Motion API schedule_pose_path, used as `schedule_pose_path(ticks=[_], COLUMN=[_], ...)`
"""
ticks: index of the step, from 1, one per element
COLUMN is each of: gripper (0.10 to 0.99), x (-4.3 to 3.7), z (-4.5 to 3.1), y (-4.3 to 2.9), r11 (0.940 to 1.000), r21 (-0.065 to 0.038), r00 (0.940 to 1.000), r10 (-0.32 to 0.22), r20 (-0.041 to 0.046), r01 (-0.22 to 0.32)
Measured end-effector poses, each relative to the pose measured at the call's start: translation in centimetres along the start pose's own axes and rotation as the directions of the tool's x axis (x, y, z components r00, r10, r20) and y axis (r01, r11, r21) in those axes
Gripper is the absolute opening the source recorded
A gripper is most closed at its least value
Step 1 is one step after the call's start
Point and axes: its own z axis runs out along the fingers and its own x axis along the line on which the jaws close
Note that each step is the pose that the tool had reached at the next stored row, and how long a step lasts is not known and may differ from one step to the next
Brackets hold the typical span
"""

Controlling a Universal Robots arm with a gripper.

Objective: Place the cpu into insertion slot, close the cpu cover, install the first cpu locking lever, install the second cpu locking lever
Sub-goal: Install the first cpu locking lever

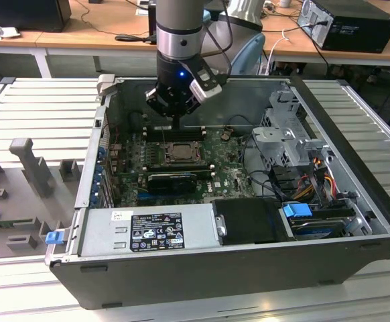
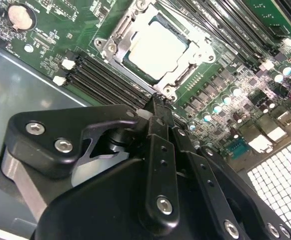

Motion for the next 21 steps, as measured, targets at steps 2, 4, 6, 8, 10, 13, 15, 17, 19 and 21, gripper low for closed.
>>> schedule_pose_path(ticks=[2,4,6,8,10,13,15,17,19,21], gripper=[0.106,0.106,0.106,0.106,0.106,0.106,0.106,0.106,0.106,0.106], x=[0.0,0.07,0.35,0.73,1.42,2.97,3.84,4.13,4.35,4.33], z=[0.01,0.0,-0.01,-0.02,-0.03,-0.01,0.02,0.03,0.06,0.11], y=[-0.03,-0.13,-0.31,-0.69,-1.0,-0.97,-0.88,-0.84,-0.68,-0.44], r11=[1.0,1.0,1.0,1.0,1.0,1.0,1.0,1.0,0.9999,0.9999], r21=[0.0,0.0,0.0,-0.001,-0.001,-0.002,-0.004,-0.005,-0.006,-0.008], r00=[1.0,1.0,1.0,1.0,1.0,1.0,1.0,1.0,0.9999,0.9999], r10=[0.0,0.0,0.0,0.0,0.0,0.0,0.001,0.008,0.014,0.014], r20=[0.0001,0.0,0.0002,0.0001,0.0002,0.0004,0.0007,0.0011,0.0014,0.0017], r01=[0.0,0.0,0.0,0.0,0.0,0.0,-0.001,-0.008,-0.014,-0.014])
